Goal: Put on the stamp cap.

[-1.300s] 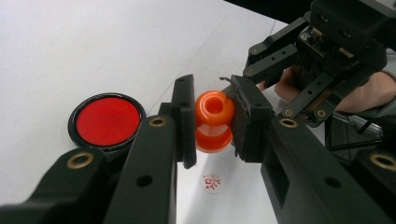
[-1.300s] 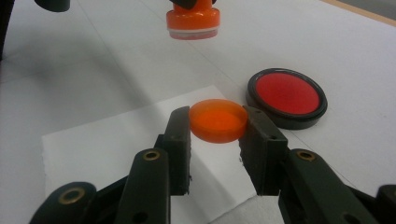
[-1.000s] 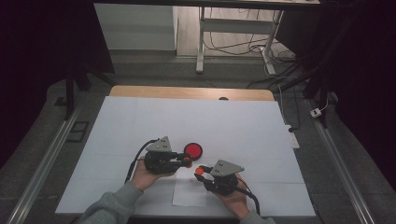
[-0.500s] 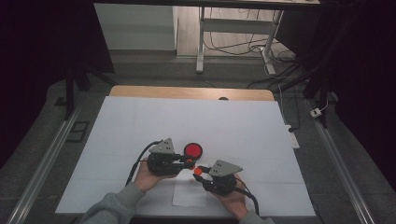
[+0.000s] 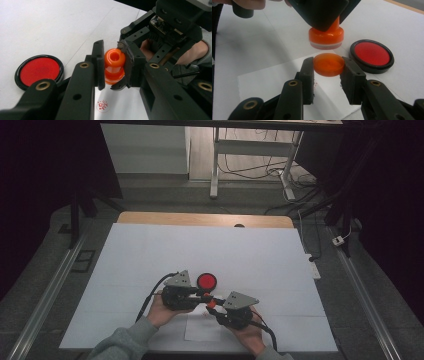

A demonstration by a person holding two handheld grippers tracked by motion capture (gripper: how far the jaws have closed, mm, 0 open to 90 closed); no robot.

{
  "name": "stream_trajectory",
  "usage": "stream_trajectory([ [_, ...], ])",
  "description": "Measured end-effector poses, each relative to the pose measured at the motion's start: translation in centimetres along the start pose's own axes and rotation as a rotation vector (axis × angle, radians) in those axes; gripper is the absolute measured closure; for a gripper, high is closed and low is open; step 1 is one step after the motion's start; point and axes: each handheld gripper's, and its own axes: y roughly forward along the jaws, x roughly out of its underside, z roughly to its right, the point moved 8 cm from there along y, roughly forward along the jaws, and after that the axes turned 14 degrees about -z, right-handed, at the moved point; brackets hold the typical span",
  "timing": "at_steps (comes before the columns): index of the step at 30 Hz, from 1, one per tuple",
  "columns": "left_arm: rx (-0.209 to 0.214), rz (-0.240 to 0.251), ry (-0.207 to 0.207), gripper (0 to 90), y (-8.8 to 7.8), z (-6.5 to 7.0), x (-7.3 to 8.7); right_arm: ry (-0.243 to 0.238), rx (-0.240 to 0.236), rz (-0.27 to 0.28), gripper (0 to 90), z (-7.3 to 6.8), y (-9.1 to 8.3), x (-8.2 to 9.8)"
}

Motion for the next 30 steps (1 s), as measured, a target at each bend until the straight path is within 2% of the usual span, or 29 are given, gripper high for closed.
stream_trajectory([
  [30,0.004,-0.020,0.005,72.4,0.98,0.02,0.19,0.000,-0.005,0.010,63.6,-0.15,-0.01,-0.13],
])
